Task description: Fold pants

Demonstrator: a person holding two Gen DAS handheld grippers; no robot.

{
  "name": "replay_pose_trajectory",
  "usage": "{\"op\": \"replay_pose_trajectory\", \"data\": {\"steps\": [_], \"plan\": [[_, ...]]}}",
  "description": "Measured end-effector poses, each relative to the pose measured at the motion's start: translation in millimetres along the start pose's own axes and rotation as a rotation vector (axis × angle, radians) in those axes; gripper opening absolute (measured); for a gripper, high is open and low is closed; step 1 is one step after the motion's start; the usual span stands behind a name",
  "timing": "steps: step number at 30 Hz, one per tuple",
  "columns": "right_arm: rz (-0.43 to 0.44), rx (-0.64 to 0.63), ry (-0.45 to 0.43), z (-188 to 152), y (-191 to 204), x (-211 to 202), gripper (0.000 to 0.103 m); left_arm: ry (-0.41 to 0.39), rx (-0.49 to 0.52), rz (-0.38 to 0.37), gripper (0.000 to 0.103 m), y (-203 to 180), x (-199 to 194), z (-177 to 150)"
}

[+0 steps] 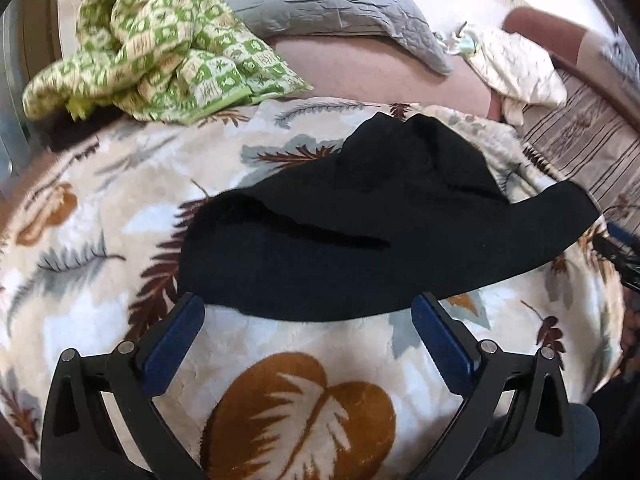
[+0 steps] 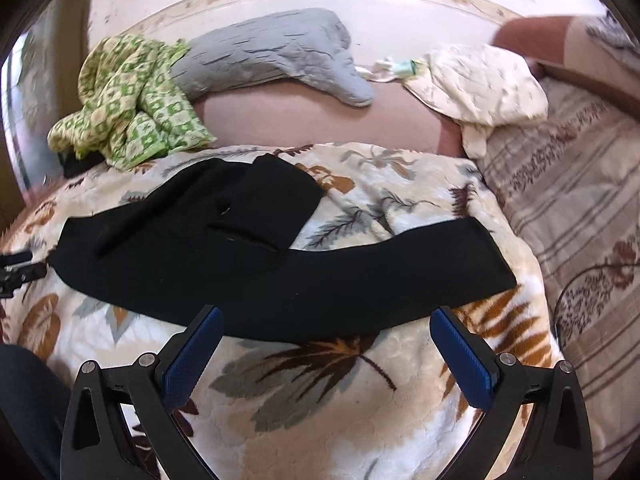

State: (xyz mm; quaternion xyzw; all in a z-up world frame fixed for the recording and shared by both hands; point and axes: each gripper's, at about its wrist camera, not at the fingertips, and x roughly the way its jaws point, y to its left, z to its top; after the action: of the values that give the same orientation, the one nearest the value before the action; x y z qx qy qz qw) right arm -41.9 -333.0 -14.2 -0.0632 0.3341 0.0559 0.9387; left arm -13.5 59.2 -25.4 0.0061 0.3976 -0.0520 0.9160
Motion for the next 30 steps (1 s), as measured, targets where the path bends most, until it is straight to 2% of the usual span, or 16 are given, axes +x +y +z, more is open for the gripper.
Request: {"op": "replay_pose_trajectory", "data": {"steps": [30], "plan": [[-0.012, 0.023, 0.001, -0.3, -6.4, -0.5, 0.103, 0.044, -0.003, -0.004, 0.103, -8.7, 9.7, 4.2]]}}
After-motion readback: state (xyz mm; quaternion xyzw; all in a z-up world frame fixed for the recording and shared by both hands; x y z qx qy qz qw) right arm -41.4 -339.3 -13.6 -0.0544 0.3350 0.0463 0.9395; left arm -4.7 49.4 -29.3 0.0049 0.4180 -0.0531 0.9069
